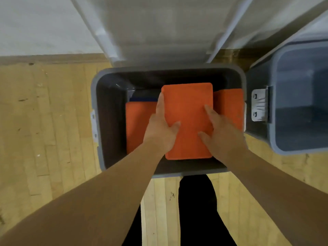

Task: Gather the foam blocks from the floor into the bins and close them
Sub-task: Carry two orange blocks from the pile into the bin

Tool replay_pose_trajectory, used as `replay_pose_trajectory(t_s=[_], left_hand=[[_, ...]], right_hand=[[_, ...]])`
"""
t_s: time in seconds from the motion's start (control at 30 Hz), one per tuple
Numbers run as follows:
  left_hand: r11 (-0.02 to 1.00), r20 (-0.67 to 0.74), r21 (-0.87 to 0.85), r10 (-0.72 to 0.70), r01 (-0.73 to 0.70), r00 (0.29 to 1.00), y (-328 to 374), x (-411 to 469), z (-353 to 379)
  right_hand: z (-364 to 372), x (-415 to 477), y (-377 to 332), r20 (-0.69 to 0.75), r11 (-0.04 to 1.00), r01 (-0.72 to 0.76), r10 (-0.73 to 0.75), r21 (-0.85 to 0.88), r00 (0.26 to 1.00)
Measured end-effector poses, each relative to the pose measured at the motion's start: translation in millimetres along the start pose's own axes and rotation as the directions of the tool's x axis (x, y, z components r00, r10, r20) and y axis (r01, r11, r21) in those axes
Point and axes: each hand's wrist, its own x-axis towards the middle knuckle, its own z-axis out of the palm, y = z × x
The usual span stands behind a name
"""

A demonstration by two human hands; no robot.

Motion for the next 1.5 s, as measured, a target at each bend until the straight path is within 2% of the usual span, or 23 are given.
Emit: replay_pose_trajectory(t_s=[0.07,0.13,0.3,0.43,0.63,0.87,1.0,1.2,1.3,1.4,1.5], left_hand=[[0.992,0.069,0.124,0.029,-0.037,0.997,3.8,8.8,25.7],[0.978,0.080,0.203,0.032,-0.047,0.996,4.6,11.8,41.0],[0.963,0.094,0.256,0.061,-0.083,0.994,-7.3,7.3,34.0],[0.937,0.134,0.343,0.029,-0.074,0.991,-1.3,-9.0,25.1],[0.920,0.123,0.388,0.012,-0.059,0.992,23.2,-78.2,2.1],[0.824,0.165,0.538,0.107,-0.180,0.980,55.4,-187.2,-54.4],[0.691,0.212,0.664,0.194,-0.287,0.958,74.4,-254.0,-99.9],[0.501,0.292,0.752,0.329,-0.429,0.898,94.1,-364.5,-152.4],[0.342,0.403,0.772,0.388,-0.535,0.829,103.8,-412.4,-155.1],[0.124,0.536,0.756,0.447,-0.643,0.716,115.7,-452.3,-138.2],[0.000,0.633,0.716,0.420,-0.698,0.650,124.0,-484.9,-105.1]], right_hand=[[8.1,7.0,23.8,-0.076,0.961,0.034,-0.057,-0.273,0.995],[16.0,12.6,40.4,-0.066,0.951,0.038,-0.061,-0.307,0.996],[22.3,14.9,53.9,-0.016,0.961,0.113,-0.121,-0.252,0.993],[11.7,7.8,45.5,0.046,0.974,0.108,-0.101,-0.200,0.994],[-31.0,-47.5,33.1,0.067,1.000,0.000,0.002,-0.026,0.998],[-57.9,-184.2,11.3,0.085,0.957,-0.247,0.236,0.152,0.968],[-69.7,-278.1,-17.5,0.101,0.867,-0.404,0.392,0.293,0.914],[-91.3,-433.2,-62.9,0.035,0.706,-0.504,0.564,0.498,0.825],[-93.4,-499.3,-69.6,0.021,0.620,-0.535,0.642,0.573,0.766],[-84.0,-560.1,-62.8,0.011,0.545,-0.555,0.707,0.629,0.707],[-58.4,-612.2,-47.8,0.029,0.445,-0.567,0.769,0.693,0.639]])
